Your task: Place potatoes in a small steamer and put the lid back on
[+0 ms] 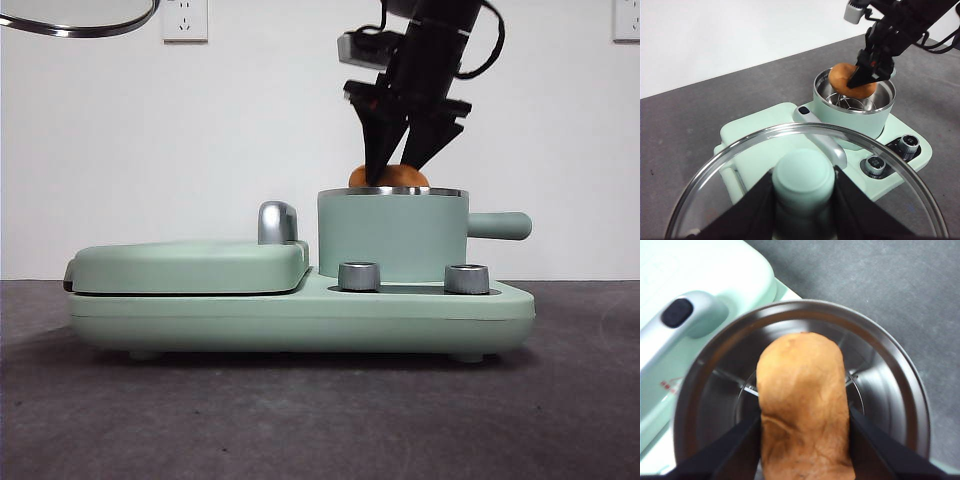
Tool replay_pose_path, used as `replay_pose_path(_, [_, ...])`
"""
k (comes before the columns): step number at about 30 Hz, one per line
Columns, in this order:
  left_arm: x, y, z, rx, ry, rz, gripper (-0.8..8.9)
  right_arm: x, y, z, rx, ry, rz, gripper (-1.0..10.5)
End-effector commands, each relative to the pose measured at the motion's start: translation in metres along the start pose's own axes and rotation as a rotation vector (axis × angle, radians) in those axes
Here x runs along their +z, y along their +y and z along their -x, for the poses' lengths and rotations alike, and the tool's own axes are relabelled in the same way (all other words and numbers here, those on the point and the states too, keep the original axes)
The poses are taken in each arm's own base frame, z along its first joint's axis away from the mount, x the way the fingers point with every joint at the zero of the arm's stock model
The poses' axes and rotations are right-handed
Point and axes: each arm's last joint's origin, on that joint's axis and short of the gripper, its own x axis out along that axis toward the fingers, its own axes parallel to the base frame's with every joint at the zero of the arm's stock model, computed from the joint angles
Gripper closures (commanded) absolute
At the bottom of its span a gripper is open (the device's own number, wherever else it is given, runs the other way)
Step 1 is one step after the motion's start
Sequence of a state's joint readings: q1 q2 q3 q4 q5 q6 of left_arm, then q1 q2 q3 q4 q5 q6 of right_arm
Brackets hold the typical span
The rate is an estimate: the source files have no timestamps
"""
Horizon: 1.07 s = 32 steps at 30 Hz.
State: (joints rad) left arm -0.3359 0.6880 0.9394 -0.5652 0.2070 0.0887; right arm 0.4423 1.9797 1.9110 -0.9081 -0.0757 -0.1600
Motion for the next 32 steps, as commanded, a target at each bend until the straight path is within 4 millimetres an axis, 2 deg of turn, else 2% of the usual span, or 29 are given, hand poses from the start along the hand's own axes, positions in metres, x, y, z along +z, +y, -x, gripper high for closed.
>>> replay_pose_path(1, [0.008,0.000,0.003,0.003,-0.051,-0.008,8.03,0.004,0.000,-0.015,0.002,0.004,0.013,7.7])
replay_pose_path(11, [0.008,0.000,0.003,0.003,-0.052,-0.008,8.03,0.000,0.000,-0.030,0.012,0.044,0.009,7.7])
replay_pose_path(16, [0.008,0.000,0.004,0.003,-0.054,-0.008,8.03,0.000,0.000,-0.030,0.014,0.044,0.009,6.9])
replay_pose_path(19, [0.008,0.000,0.004,0.003,-0.054,-0.008,8.03,0.000,0.000,-0.030,0.016,0.044,0.008,5.4])
replay_pose_path(22, [0.008,0.000,0.004,0.003,-0.054,-0.008,8.03,0.001,0.001,-0.022,0.014,0.034,0.008,5.4])
replay_pose_path(23, [0.008,0.000,0.004,0.003,-0.054,-0.008,8.03,0.002,0.002,-0.015,0.013,0.023,0.011,5.4])
replay_pose_path(25, [0.008,0.000,0.004,0.003,-0.054,-0.008,8.03,0.004,0.004,0.015,0.007,-0.014,0.014,5.4])
replay_pose_path(28, [0.008,0.000,0.004,0.002,-0.053,-0.003,8.04,0.005,0.009,0.077,0.034,-0.144,0.027,5.5])
replay_pose_path(29, [0.008,-0.001,0.004,0.001,-0.053,0.005,8.04,0.004,0.009,0.097,0.036,-0.192,0.031,5.9])
replay_pose_path(30, [0.008,-0.001,0.004,-0.001,-0.053,0.012,8.04,0.001,0.011,0.122,0.033,-0.250,0.036,6.3])
replay_pose_path(32, [0.008,-0.001,0.004,-0.001,-0.053,0.014,8.04,-0.007,0.016,0.165,0.018,-0.335,0.046,6.3])
